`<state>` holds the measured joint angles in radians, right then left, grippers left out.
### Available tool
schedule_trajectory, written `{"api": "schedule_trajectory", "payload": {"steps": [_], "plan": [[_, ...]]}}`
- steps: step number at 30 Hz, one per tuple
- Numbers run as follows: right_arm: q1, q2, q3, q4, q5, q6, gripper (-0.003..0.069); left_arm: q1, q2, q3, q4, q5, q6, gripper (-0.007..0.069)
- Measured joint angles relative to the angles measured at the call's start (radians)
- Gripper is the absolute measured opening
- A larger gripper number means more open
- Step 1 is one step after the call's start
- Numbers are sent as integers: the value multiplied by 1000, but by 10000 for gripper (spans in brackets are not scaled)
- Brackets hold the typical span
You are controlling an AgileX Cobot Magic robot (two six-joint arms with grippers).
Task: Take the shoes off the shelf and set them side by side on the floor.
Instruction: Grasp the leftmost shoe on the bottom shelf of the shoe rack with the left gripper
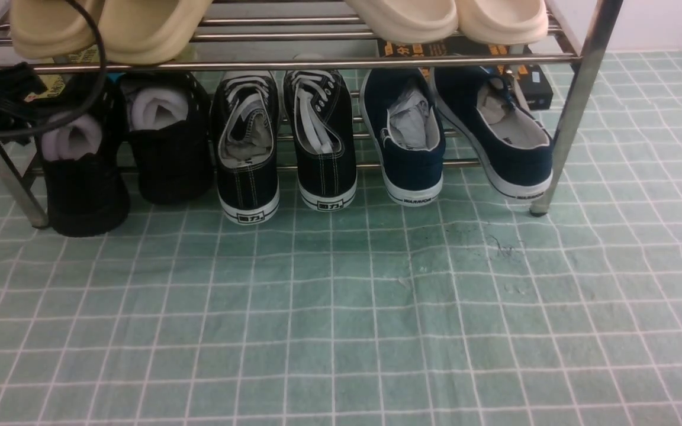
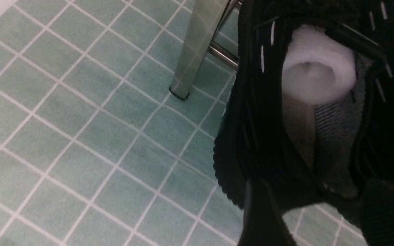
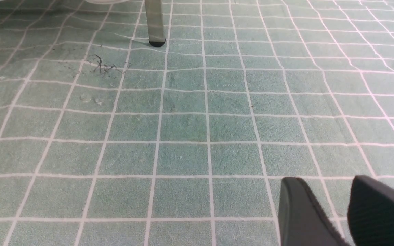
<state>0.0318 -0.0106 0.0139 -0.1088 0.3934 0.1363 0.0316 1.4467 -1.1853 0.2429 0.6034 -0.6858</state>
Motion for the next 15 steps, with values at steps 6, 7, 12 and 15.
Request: {"api": "schedule_trajectory", "payload": {"steps": [6,7,12,15], "plan": [[0,0,0,0,0,0,237,0,118,-2,85,-130,-20,417],[0,0,0,0,0,0,237,0,132,-2,88,-149,-20,415],[0,0,0,0,0,0,237,0,199,-2,110,-245,-23,388],[0,0,0,0,0,0,237,0,233,-2,125,-267,-67,314]]}}
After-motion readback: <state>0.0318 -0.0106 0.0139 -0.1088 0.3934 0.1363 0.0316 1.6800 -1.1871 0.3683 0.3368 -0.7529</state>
